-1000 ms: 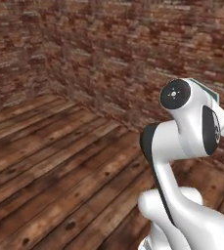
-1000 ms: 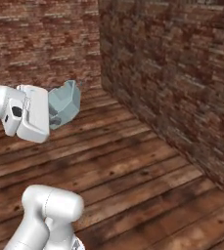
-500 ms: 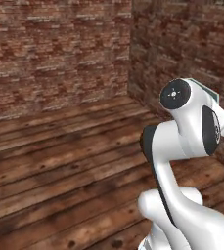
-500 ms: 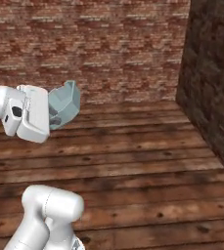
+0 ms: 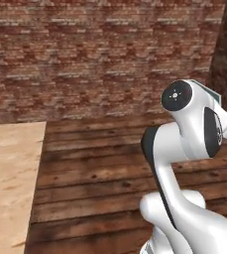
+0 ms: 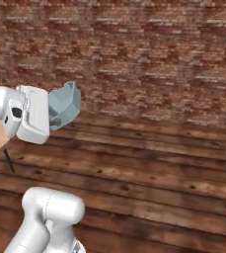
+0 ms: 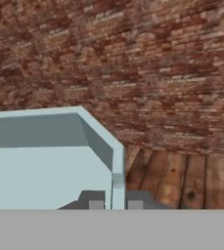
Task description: Retrieve the tupperware and aluminum foil from the cabinet and place them on the dining counter near the plate with broccoli and shrimp to prepare for storing leftovers.
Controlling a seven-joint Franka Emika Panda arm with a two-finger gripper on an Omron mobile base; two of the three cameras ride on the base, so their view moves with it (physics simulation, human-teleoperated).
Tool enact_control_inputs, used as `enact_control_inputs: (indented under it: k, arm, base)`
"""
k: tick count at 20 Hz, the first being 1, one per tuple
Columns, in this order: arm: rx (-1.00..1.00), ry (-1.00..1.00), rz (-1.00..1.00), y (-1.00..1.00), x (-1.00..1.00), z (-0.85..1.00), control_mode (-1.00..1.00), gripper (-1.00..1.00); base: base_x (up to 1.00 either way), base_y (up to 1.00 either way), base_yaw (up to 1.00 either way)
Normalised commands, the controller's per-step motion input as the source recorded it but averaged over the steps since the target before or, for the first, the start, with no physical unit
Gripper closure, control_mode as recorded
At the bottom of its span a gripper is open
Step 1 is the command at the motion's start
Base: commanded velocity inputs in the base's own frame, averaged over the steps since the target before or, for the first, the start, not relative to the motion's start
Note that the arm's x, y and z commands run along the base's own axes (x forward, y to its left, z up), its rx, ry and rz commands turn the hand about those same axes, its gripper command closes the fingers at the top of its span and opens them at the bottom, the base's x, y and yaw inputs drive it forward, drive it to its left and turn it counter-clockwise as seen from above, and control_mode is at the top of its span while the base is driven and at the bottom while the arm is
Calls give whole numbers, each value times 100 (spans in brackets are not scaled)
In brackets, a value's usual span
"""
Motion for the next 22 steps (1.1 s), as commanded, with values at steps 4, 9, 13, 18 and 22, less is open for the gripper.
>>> enact_control_inputs:
  k: [4,9,13,18,22]
  arm:
    - [0,0,0,0,0,0,100,100]
    - [0,0,0,0,0,0,100,100]
    - [0,0,0,0,0,0,100,100]
    - [0,0,0,0,0,0,100,100]
    - [0,0,0,0,0,0,100,100]
  base:
    - [100,-15,50]
    - [100,-33,43]
    - [100,-35,43]
    - [100,-35,44]
    - [100,-30,45]
